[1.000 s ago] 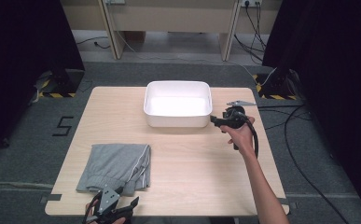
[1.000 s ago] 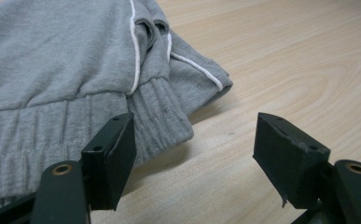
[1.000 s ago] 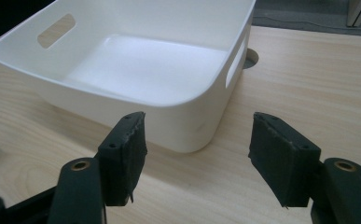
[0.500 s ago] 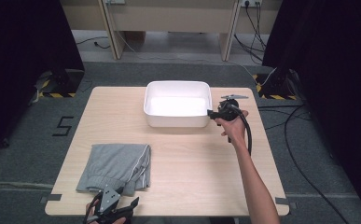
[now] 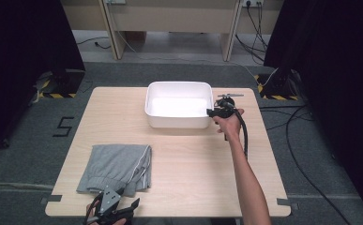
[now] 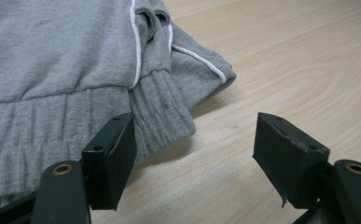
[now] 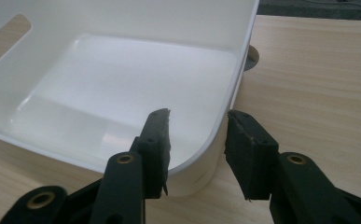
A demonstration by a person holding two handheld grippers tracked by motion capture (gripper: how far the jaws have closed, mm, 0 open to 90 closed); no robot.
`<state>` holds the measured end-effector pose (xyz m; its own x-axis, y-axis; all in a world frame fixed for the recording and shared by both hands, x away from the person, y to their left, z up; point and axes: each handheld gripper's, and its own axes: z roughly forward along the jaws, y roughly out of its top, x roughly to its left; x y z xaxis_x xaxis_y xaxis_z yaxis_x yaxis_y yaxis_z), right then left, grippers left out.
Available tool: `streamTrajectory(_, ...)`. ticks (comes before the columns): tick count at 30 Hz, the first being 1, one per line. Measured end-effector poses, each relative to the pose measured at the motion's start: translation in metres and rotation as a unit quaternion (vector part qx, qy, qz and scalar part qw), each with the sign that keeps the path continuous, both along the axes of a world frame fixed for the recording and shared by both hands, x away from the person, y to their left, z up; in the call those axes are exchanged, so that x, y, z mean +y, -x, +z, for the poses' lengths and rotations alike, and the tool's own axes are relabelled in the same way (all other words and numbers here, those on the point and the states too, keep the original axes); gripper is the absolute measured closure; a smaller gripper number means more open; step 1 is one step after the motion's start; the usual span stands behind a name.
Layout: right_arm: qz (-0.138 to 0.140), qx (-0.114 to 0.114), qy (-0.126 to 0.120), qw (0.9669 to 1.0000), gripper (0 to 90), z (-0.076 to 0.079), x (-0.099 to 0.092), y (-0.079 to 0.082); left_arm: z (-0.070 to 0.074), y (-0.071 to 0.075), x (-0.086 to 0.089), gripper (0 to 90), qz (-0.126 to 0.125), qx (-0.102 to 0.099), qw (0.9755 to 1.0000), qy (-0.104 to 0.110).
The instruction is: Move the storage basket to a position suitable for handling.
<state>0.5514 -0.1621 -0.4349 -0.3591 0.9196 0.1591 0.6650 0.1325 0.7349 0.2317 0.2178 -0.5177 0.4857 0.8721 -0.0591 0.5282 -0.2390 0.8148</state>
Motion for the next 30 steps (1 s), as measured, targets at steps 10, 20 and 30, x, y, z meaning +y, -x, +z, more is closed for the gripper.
streamTrajectory(10,0.001,0.006,0.022,0.9997,63.1,0.003,-0.012,0.013,-0.001,0.0,-0.001,29.3,0.0,0.0,1.0,-0.003)
streamTrajectory(20,0.006,-0.002,0.02,0.9998,62.7,0.001,-0.031,0.03,-0.001,0.0,-0.001,29.4,0.0,0.002,1.0,-0.003)
streamTrajectory(30,0.015,-0.004,0.025,0.9996,61.6,0.001,-0.043,0.047,-0.001,0.0,-0.001,29.5,0.001,0.003,1.0,-0.004)
